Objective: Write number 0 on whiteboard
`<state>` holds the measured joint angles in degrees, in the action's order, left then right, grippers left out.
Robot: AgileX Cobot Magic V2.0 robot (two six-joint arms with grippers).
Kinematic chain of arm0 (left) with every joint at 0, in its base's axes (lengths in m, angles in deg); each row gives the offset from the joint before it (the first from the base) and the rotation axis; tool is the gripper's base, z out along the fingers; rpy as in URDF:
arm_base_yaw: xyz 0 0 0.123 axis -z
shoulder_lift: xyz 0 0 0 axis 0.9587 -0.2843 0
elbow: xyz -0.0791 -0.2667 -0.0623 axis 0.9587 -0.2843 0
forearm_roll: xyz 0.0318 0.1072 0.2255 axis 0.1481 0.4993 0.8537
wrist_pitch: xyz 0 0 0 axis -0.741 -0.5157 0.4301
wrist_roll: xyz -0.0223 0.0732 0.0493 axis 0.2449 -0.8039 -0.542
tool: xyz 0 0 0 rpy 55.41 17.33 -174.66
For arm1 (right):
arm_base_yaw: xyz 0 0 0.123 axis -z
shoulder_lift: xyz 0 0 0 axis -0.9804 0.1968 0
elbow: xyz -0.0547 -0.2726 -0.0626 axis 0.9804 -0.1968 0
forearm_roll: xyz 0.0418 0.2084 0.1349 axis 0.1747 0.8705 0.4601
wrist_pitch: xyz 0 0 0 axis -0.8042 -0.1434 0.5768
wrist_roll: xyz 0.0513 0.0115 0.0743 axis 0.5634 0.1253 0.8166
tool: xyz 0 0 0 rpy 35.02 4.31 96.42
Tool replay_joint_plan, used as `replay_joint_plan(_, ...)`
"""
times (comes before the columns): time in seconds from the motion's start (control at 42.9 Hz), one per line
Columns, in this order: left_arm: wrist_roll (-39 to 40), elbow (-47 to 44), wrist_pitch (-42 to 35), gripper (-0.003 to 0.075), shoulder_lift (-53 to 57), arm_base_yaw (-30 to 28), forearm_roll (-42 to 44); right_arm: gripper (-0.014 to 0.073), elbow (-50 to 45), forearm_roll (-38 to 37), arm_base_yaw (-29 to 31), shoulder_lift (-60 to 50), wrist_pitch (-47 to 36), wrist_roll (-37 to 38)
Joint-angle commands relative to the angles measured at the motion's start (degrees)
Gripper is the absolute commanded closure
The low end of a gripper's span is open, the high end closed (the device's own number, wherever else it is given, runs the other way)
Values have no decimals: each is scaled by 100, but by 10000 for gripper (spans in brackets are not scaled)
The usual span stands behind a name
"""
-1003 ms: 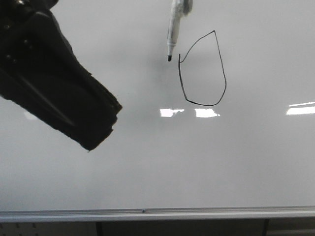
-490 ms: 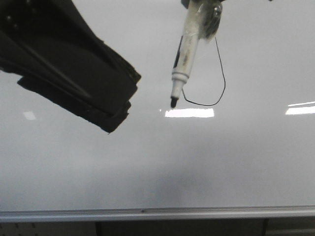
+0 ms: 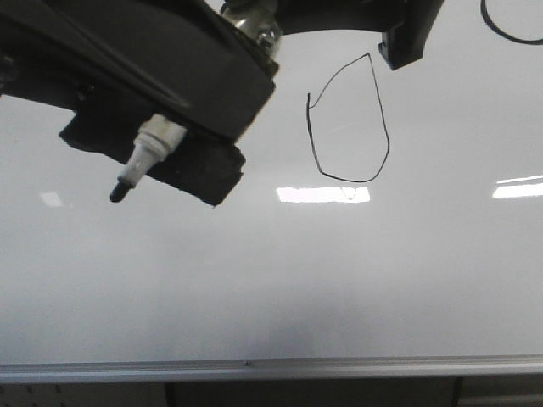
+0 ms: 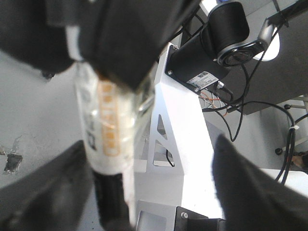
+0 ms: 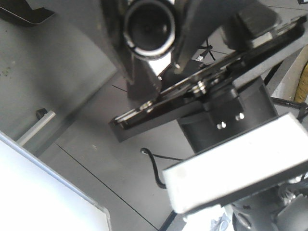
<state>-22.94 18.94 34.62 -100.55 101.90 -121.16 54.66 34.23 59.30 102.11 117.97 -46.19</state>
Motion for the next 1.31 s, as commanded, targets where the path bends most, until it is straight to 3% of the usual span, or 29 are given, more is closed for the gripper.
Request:
replay_joint_plan(0.0,-11,167,369,406,188,42,-428,661,121,462,-5,-198,120,-117)
replay_joint_plan(0.28,-11,167,369,729,188,42,-417,661,121,426,-5,-198,165,-117)
replay_joint_plan(0.42,-11,167,369,740,188,42,-394,648,121,420,-5,-198,148,-117)
replay_joint_plan(0.536,-11,167,369,740,188,42,-313,515,121,420,-5,-198,141,-117)
replay_joint_plan(0.676,-11,167,97,740,188,42,190,240,172,420,1,-218,94,-245)
replay_joint_plan(0.746,77,167,-148,740,188,42,582,182,222,416,1,-280,49,-449)
replay_joint_plan(0.91,1287,167,-1189,739,188,-69,2017,184,214,-93,1,-825,-983,-459)
replay_joint_plan(1.073,3711,167,-2170,740,188,-912,4028,314,-167,-1252,1,-1903,-2927,23)
replay_joint_plan(1.283,4098,167,-2447,739,188,-2283,4217,507,-1670,-1399,1,-3437,-5137,6)
